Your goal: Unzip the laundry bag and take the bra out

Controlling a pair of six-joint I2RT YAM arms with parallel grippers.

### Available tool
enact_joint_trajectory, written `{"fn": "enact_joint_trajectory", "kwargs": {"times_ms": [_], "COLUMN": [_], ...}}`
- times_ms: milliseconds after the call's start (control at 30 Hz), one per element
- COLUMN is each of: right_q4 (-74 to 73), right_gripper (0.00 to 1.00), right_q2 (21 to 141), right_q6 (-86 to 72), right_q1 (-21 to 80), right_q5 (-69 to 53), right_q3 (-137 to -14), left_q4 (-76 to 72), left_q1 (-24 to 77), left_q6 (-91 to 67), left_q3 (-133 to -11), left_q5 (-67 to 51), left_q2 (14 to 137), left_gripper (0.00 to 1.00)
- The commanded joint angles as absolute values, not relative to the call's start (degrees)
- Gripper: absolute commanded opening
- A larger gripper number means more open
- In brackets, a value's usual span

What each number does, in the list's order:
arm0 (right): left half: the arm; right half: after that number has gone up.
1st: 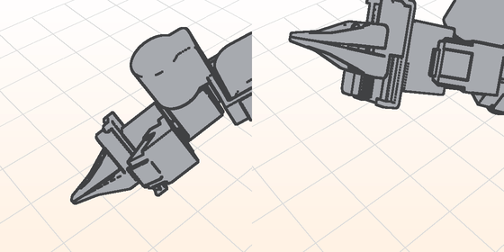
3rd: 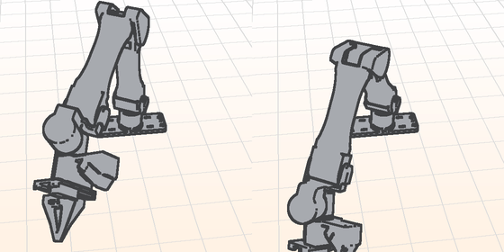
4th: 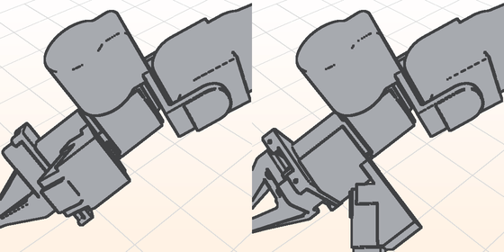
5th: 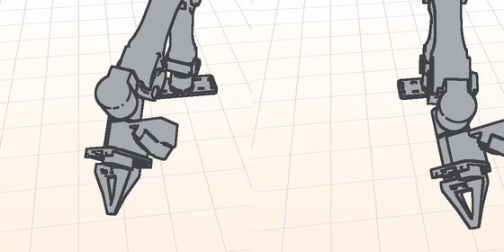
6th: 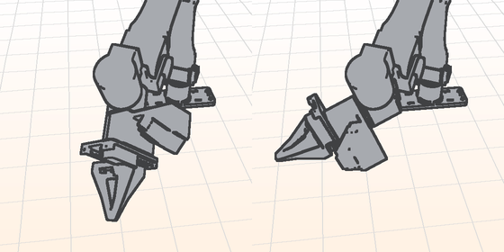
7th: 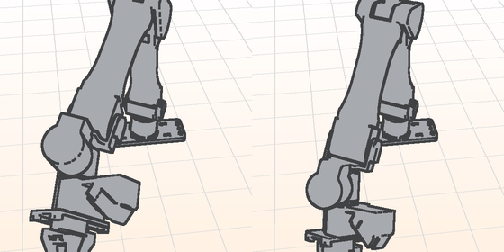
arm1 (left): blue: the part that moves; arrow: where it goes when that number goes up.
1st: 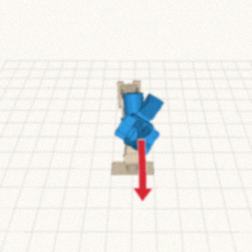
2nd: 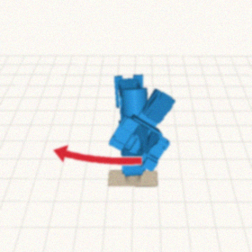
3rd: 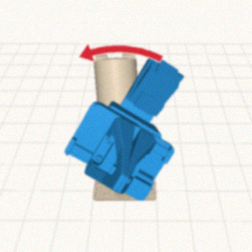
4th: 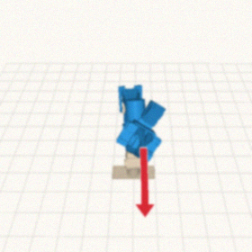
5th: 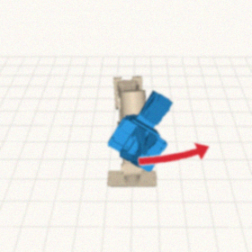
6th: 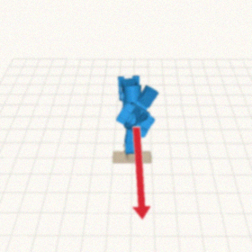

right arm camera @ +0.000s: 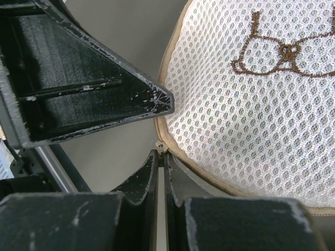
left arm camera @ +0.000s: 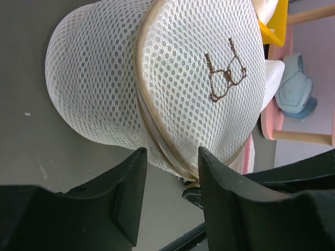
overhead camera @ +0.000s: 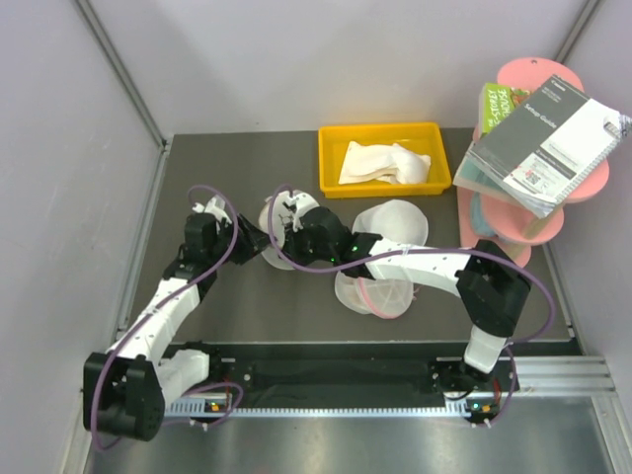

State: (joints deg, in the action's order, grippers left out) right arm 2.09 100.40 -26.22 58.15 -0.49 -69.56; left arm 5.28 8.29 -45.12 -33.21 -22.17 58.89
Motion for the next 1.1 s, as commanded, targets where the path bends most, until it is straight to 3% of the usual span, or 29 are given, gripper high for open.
{"fn": "enact_joint_trajectory", "kwargs": {"times_ms": [0, 167, 400, 1067], "right_q4": [4.5, 4.4, 4.2, 1.7], "right_gripper": [0.00, 0.00, 0.00, 0.00], "right_q2": [99.9, 99.8, 99.5, 91.3], "right_q6": [-26.6, -26.6, -26.5, -25.4], "right_q1": [58.9, 58.9, 58.9, 55.7], "right_q5": [-1.2, -1.2, -1.0, 4.9], "right_q3": [-71.7, -71.5, -71.4, -63.2], "left_q4": [0.4, -1.9, -3.5, -0.5], "left_q1": [8.3, 8.3, 8.3, 7.2], "left_q6": [-46.4, -47.1, -47.6, -44.3], "left_q3": [-33.1, -33.0, -33.3, -37.0], "left_q5": [-23.4, -24.2, -24.4, -22.3], "left_q2": [59.9, 61.3, 62.3, 63.7], "left_gripper": [0.47, 0.32, 0.00, 0.00]}}
